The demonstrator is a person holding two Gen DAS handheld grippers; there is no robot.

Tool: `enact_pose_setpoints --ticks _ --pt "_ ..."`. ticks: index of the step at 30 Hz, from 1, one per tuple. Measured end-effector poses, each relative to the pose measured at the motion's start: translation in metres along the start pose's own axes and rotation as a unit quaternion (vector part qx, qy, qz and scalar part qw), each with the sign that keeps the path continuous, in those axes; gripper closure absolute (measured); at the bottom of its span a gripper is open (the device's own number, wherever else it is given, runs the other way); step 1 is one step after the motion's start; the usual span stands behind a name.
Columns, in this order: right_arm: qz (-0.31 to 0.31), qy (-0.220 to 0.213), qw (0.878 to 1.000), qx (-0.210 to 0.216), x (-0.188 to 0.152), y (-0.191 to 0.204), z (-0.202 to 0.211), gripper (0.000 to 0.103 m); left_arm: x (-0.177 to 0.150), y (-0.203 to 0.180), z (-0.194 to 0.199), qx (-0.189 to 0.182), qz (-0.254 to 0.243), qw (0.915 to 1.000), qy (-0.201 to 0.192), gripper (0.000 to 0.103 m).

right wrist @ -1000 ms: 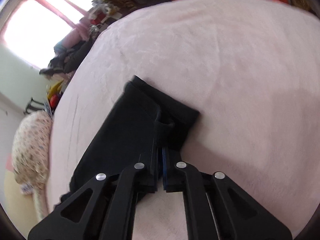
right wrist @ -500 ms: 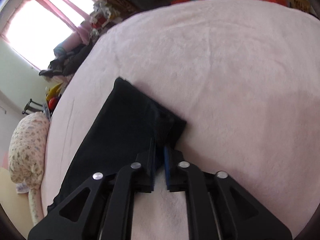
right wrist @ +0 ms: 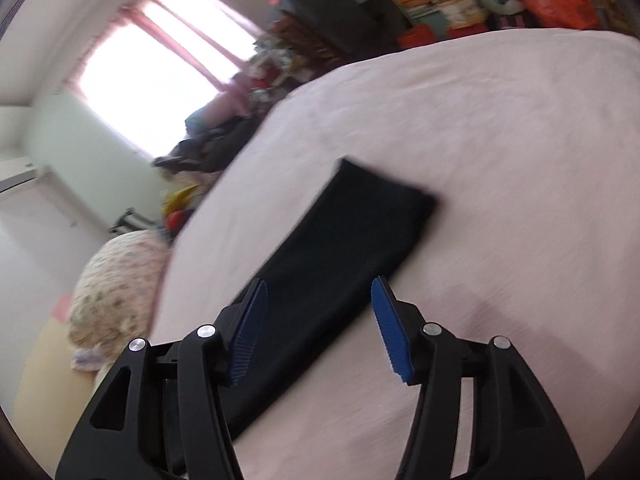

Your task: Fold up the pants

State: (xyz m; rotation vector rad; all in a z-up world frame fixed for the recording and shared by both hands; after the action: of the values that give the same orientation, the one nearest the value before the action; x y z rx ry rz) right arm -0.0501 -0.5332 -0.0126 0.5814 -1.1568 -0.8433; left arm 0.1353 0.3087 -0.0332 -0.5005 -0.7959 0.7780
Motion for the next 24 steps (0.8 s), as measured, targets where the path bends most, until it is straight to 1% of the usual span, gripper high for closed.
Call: enact_pose_setpoints --ticks 2,3,4,6,9,11,13,14,15,16,17,18,20,21,22,23,24 --pt "0.032 0.011 0.999 0.016 -0.009 0.014 -0.007 0.046 0.002 -0.001 0.005 -0.032 0.013 0.9994 -0.002 0.007" --pt "0.046 0.014 0.999 0.018 -0.012 0.02 -0.009 0.046 0.003 0.0 0.004 -0.041 0.022 0.9989 0.0 0.008" --pt "0.063 0.019 0.998 0.02 -0.017 0.027 -0.011 0.046 0.004 0.003 0.003 -0.045 0.034 0.9984 0.003 0.008" --pt "0.088 0.036 0.995 0.024 -0.024 0.037 -0.02 0.045 0.007 0.005 -0.001 -0.048 0.041 0.998 0.007 0.008" --pt "0.118 0.063 0.991 0.019 -0.034 0.047 -0.033 0.041 0.012 -0.001 -0.008 -0.057 0.041 0.9975 0.007 0.008" --pt "0.127 0.077 0.989 0.019 -0.042 0.051 -0.035 0.041 0.012 -0.005 -0.014 -0.056 0.032 0.9979 0.012 0.012" --pt "0.124 0.088 0.988 0.023 -0.048 0.051 -0.038 0.041 0.014 -0.008 -0.026 -0.049 0.025 0.9982 0.023 0.026" --pt "0.123 0.091 0.988 0.023 -0.05 0.051 -0.041 0.041 0.015 -0.007 -0.03 -0.05 0.029 0.998 0.027 0.031" --pt "0.123 0.094 0.988 0.023 -0.053 0.051 -0.041 0.04 0.017 -0.005 -0.033 -0.051 0.035 0.9976 0.031 0.045" --pt "0.125 0.1 0.987 0.022 -0.056 0.051 -0.043 0.039 0.017 0.001 -0.039 -0.048 0.048 0.9969 0.039 0.063" --pt "0.13 0.108 0.986 0.02 -0.059 0.051 -0.045 0.039 0.018 0.007 -0.042 -0.044 0.063 0.996 0.047 0.072" --pt "0.132 0.112 0.985 0.02 -0.061 0.052 -0.046 0.039 0.017 0.017 -0.045 -0.043 0.092 0.9931 0.058 0.082" --pt "0.138 0.116 0.983 0.022 -0.064 0.056 -0.048 0.039 0.016 0.027 -0.044 -0.055 0.122 0.988 0.077 0.083" --pt "0.14 0.116 0.983 0.024 -0.066 0.056 -0.047 0.039 0.015 0.028 -0.041 -0.047 0.12 0.9883 0.082 0.082" --pt "0.142 0.116 0.983 0.025 -0.068 0.057 -0.047 0.039 0.015 0.026 -0.037 -0.031 0.106 0.9906 0.081 0.077" --pt "0.144 0.116 0.982 0.025 -0.068 0.058 -0.048 0.039 0.013 0.022 -0.034 -0.016 0.093 0.9922 0.082 0.074" --pt "0.144 0.118 0.982 0.023 -0.069 0.058 -0.048 0.039 0.01 0.016 -0.032 -0.015 0.08 0.993 0.086 0.062"
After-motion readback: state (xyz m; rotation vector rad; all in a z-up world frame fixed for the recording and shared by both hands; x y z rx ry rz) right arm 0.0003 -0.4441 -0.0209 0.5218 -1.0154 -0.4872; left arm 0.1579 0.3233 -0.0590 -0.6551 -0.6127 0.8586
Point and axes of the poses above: each gripper's, at about its wrist camera, not at the fingertips, and z roughly against the way its jaws point, y to its left, x to its top, the point moved 5 cm from there along -z, roughly the way its jaws point, and after that the axes turned 12 degrees about x, right-handed, at the moved point
